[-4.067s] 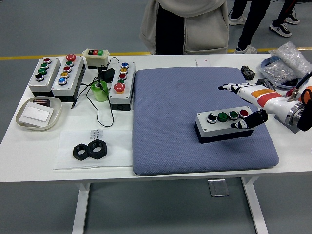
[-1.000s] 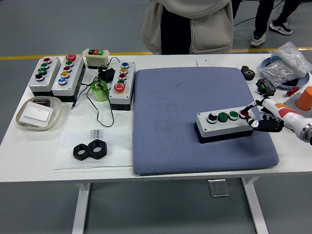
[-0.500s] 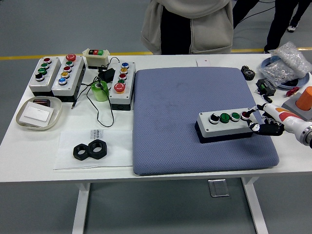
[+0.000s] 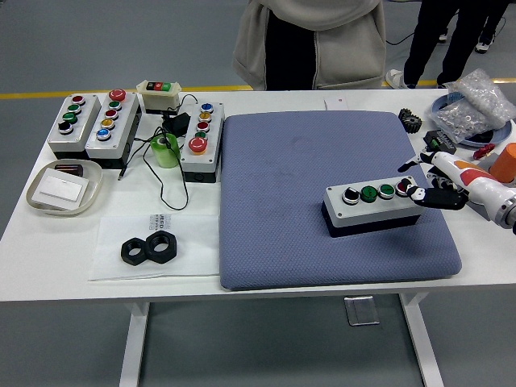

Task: Pick up the button,place it on the desk,press the button,press the button

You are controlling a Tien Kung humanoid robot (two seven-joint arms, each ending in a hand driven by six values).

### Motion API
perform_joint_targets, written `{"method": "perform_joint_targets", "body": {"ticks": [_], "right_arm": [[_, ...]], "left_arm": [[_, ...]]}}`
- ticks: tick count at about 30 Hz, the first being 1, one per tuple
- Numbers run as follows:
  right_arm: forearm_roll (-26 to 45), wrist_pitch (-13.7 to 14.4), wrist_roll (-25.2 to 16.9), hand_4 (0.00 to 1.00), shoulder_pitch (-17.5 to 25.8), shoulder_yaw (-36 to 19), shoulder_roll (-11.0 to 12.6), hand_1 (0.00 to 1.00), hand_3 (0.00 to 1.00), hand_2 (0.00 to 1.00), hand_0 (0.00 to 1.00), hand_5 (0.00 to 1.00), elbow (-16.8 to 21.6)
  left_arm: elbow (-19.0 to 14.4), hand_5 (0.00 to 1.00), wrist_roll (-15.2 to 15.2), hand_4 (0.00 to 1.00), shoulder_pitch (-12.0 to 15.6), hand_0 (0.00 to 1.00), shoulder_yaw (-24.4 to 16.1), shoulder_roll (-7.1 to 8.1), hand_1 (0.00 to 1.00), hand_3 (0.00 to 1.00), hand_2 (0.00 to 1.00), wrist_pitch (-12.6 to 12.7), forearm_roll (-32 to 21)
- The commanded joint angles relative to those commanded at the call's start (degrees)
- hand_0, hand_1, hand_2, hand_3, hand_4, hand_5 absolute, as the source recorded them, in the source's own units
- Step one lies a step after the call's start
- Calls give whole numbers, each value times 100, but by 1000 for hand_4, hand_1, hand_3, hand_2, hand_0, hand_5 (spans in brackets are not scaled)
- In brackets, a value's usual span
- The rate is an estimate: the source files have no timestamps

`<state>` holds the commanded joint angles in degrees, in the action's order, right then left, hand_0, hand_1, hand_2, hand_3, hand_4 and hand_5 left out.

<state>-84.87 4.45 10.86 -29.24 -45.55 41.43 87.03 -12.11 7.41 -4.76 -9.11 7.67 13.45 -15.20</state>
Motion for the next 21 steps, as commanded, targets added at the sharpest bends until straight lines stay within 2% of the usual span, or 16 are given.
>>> {"method": "perform_joint_targets", "body": {"ticks": [21], "right_arm": [[2,-117,74,552,-79,398,-145,2,713,56,38,529,-254]], "left_arm": [[-8,998,3,644,-7,704,11,13,830,826,890,-1,10]]}}
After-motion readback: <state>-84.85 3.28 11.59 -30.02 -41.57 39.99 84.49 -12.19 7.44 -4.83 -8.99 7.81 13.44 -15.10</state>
